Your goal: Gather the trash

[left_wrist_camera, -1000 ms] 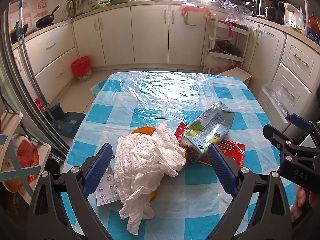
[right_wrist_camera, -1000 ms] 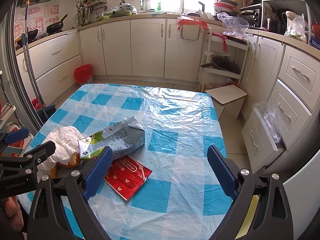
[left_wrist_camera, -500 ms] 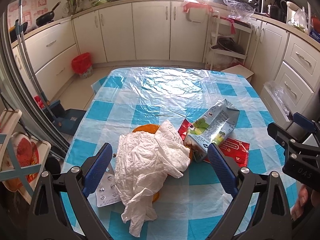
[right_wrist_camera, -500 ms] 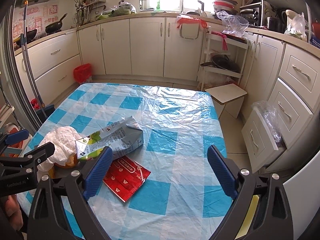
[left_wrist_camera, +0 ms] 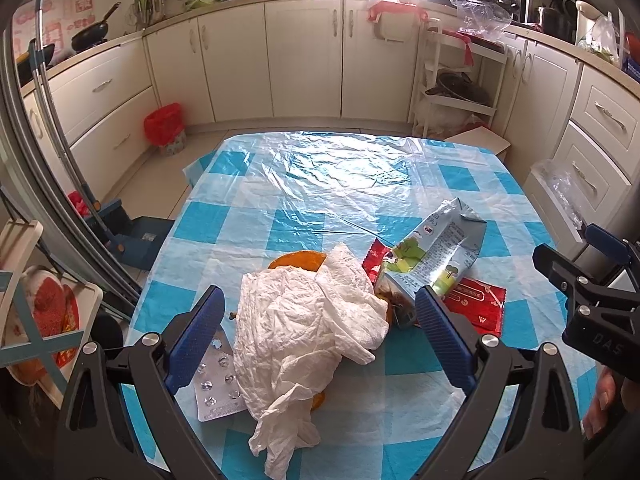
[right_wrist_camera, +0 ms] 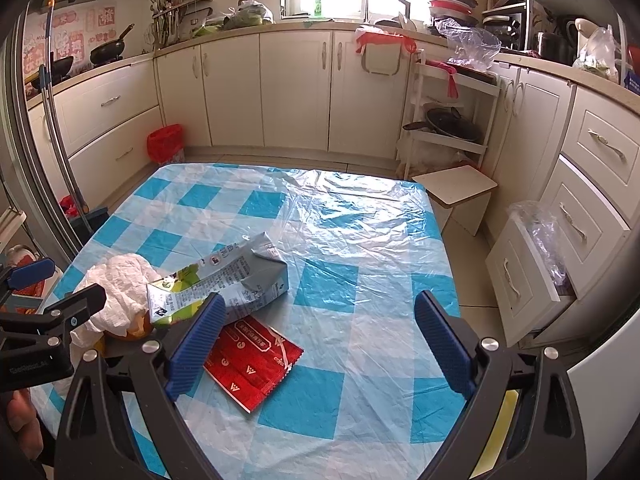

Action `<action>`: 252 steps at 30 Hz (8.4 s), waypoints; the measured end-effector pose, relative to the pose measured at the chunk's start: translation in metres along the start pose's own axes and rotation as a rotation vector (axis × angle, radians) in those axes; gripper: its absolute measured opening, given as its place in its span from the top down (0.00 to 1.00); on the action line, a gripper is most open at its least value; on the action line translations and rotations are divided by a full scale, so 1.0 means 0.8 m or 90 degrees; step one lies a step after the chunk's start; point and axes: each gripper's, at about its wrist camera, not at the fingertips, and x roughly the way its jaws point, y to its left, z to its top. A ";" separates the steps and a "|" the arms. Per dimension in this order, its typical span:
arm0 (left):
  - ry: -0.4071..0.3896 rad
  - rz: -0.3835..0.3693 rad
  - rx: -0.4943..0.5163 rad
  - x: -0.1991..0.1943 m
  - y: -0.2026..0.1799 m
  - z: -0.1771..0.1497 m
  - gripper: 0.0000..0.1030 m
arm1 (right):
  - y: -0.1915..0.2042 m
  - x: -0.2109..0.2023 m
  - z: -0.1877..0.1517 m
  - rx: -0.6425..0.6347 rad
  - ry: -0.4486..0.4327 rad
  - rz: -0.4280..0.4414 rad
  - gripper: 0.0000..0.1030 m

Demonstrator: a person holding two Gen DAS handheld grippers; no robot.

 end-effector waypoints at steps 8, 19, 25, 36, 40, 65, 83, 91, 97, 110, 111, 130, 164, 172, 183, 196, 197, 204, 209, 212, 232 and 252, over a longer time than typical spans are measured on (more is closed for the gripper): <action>0.012 0.003 0.009 0.011 0.003 0.003 0.11 | 0.004 0.014 0.005 -0.005 0.008 0.003 0.11; 0.042 0.005 0.030 0.031 0.006 0.005 0.11 | 0.012 0.031 0.010 -0.013 0.025 0.008 0.11; 0.073 -0.013 0.043 0.044 0.005 0.001 0.30 | 0.018 0.041 0.009 -0.023 0.041 0.012 0.11; 0.078 -0.059 0.017 0.039 0.017 0.002 0.85 | 0.027 0.053 0.002 -0.045 0.072 0.008 0.11; 0.051 -0.067 -0.012 0.026 0.030 0.008 0.87 | 0.029 0.056 0.000 -0.051 0.086 0.001 0.11; -0.041 -0.120 -0.092 -0.024 0.077 0.022 0.87 | 0.006 0.116 0.002 0.183 0.172 0.142 0.11; -0.019 -0.175 -0.116 -0.031 0.093 0.021 0.87 | 0.020 0.130 0.021 0.168 0.186 0.153 0.12; -0.021 -0.196 -0.134 -0.039 0.103 0.023 0.87 | 0.029 0.151 0.040 0.144 0.240 0.185 0.12; -0.023 -0.208 -0.137 -0.045 0.106 0.023 0.87 | 0.047 0.169 0.056 0.132 0.271 0.177 0.42; 0.099 -0.261 -0.184 0.006 0.103 0.012 0.62 | -0.009 0.114 0.039 0.183 0.224 0.252 0.54; 0.105 -0.252 -0.181 0.010 0.102 0.011 0.56 | -0.016 0.114 0.033 0.197 0.223 0.267 0.54; 0.073 -0.165 0.012 0.017 -0.002 0.019 0.37 | -0.076 0.090 -0.008 0.277 0.206 0.352 0.54; -0.036 -0.233 0.058 -0.050 -0.079 0.003 0.96 | -0.168 0.005 -0.044 0.300 0.113 0.285 0.54; -0.039 -0.274 0.092 -0.072 -0.136 -0.003 0.96 | -0.226 -0.028 -0.062 0.331 0.064 0.191 0.54; -0.015 -0.334 0.140 -0.070 -0.254 -0.028 0.96 | -0.277 -0.043 -0.082 0.285 0.062 -0.054 0.54; 0.022 -0.370 0.184 -0.052 -0.381 -0.058 0.96 | -0.319 -0.031 -0.114 0.269 0.140 -0.151 0.51; 0.026 -0.371 0.187 -0.050 -0.389 -0.061 0.96 | -0.323 -0.035 -0.114 0.276 0.133 -0.151 0.50; 0.060 -0.377 0.214 -0.035 -0.438 -0.082 0.96 | -0.337 -0.068 -0.105 0.321 0.063 -0.147 0.43; 0.086 -0.368 0.241 -0.021 -0.471 -0.097 0.92 | -0.345 -0.105 -0.091 0.360 -0.035 -0.145 0.32; 0.091 -0.353 0.248 -0.014 -0.483 -0.101 0.66 | -0.346 -0.119 -0.083 0.374 -0.077 -0.138 0.30; -0.001 -0.197 0.252 -0.058 -0.331 -0.054 0.18 | -0.274 -0.097 -0.027 0.318 -0.054 -0.125 0.08; 0.022 -0.078 0.139 -0.039 -0.134 -0.025 0.11 | -0.109 -0.037 0.002 0.107 0.003 -0.107 0.07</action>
